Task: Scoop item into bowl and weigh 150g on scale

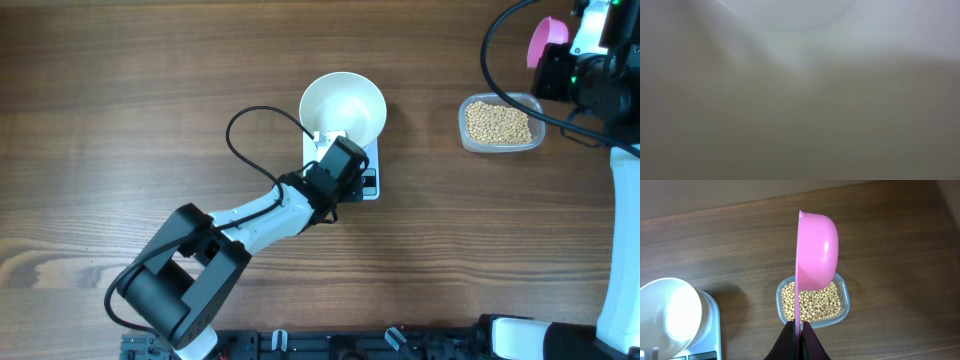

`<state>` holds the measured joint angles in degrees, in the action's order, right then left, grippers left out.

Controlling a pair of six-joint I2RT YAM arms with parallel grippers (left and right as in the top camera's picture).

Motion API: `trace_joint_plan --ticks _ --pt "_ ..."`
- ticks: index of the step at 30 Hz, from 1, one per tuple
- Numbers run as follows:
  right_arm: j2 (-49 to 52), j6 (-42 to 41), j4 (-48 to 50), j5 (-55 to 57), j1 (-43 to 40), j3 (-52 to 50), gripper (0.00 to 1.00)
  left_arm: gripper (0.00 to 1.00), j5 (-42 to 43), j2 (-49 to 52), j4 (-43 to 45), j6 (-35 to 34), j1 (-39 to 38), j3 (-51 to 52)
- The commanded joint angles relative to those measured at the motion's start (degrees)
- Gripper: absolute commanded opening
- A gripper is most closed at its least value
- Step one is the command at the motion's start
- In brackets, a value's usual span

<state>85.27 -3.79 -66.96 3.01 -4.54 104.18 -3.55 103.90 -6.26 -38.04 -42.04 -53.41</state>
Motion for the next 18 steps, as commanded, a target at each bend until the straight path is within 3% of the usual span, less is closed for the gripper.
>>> trace_joint_plan --ticks 1,14,18 --pt "0.24 -0.72 -0.22 -0.5 0.17 -0.04 0.04 0.04 0.68 4.57 -3.45 0.24 -0.02 2.08" --pt "0.24 -0.72 -0.13 -0.5 0.17 -0.04 0.04 0.04 0.09 4.31 -5.27 0.24 0.0 2.08" --pt "0.24 -0.9 -0.15 -0.57 0.17 -0.04 0.04 0.04 0.98 -3.21 -5.38 0.24 0.98 2.08"
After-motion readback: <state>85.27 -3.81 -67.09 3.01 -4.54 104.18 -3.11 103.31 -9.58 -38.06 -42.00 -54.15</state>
